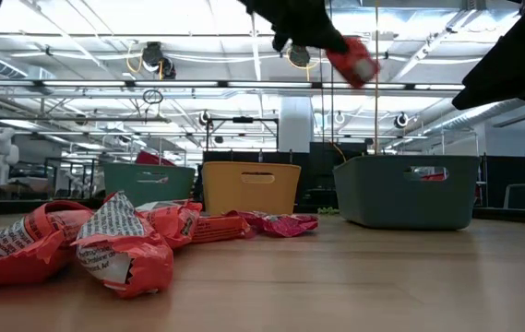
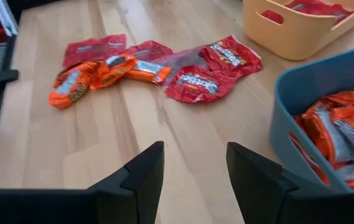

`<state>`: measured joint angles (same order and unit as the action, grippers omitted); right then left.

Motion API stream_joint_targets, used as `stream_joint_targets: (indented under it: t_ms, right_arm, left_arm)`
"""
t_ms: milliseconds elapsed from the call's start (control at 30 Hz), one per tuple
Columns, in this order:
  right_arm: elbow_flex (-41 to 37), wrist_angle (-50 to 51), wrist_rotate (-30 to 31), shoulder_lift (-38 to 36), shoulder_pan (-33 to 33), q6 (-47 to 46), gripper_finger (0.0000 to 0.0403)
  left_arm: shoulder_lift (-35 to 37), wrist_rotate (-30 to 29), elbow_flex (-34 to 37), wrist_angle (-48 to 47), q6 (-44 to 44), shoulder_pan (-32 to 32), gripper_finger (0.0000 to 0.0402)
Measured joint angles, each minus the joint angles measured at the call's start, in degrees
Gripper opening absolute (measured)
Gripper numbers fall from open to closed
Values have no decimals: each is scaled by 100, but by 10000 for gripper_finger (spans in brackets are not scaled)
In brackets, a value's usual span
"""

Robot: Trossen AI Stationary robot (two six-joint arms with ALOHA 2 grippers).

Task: Sort candy
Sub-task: Put the orange wrapper chocolate into the dark blue bin, then put the red wrapper candy into the yellow bin

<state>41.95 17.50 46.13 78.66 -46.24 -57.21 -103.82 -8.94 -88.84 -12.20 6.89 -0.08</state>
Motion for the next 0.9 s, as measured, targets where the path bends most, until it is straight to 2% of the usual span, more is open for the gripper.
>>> stream_joint_targets:
  t_ms: [267,500,600,900]
  right_arm:
    - [-3,60,15,0,0,-31,165]
    - [-2,64,1,0,0,-46,165]
    - [-2,58,4,0,0,-55,165]
    - [-2,52,2,0,0,-59,165]
  left_arm:
    - [-876,454,-135,645,-38,208,3]
    - [-1456,420,-131,1088,-55,166,38]
    - [-1496,128,-124,1057,-198,149,55]
    - [-1262,72,-126,760,-203,76,96]
